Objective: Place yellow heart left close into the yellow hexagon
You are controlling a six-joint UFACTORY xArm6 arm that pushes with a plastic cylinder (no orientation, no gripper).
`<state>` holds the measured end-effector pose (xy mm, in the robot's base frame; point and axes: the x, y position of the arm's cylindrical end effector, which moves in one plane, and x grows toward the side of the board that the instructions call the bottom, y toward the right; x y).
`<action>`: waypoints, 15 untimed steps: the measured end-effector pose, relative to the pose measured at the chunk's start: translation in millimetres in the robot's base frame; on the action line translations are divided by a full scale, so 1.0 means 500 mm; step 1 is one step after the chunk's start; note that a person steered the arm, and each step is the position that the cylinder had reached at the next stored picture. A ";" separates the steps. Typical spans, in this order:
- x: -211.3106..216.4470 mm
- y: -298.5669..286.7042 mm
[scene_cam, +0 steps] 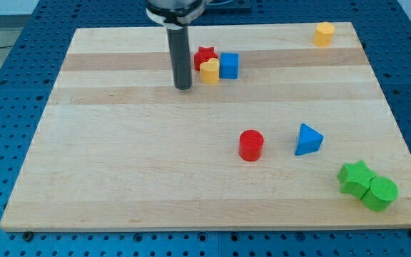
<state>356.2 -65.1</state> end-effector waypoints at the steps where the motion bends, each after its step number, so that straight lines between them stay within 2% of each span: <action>1: -0.046 0.043; 3: -0.043 0.169; 5: -0.002 0.268; 6: 0.003 0.217; 7: 0.055 0.156; 8: 0.118 0.191; 9: 0.116 0.275; 12: 0.030 0.308; 14: 0.031 0.276; 15: 0.017 0.334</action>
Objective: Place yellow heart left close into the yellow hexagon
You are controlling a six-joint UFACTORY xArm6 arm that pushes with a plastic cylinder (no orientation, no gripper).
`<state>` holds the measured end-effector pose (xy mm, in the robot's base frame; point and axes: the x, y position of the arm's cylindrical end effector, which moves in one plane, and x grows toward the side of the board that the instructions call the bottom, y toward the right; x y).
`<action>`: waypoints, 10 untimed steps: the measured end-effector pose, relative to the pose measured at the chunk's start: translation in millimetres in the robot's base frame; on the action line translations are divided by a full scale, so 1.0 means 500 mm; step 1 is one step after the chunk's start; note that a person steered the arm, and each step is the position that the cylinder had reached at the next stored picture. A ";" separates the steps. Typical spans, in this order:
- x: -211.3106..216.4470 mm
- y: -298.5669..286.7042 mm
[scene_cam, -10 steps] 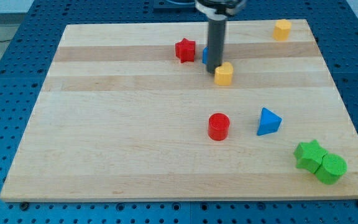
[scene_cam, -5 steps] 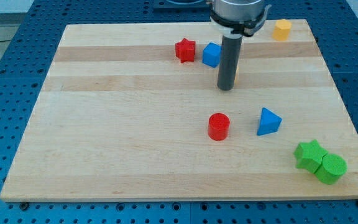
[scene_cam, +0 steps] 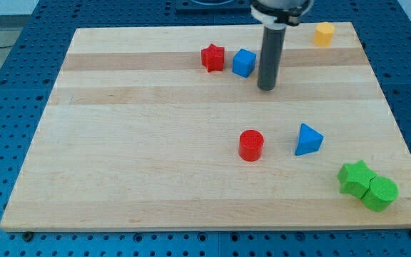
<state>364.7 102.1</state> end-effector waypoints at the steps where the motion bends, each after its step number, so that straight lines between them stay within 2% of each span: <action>1: -0.044 0.015; 2: -0.074 0.015; 4: -0.106 -0.073; 5: -0.120 -0.078; 7: -0.153 0.035; 10: -0.255 0.068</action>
<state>237.3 136.1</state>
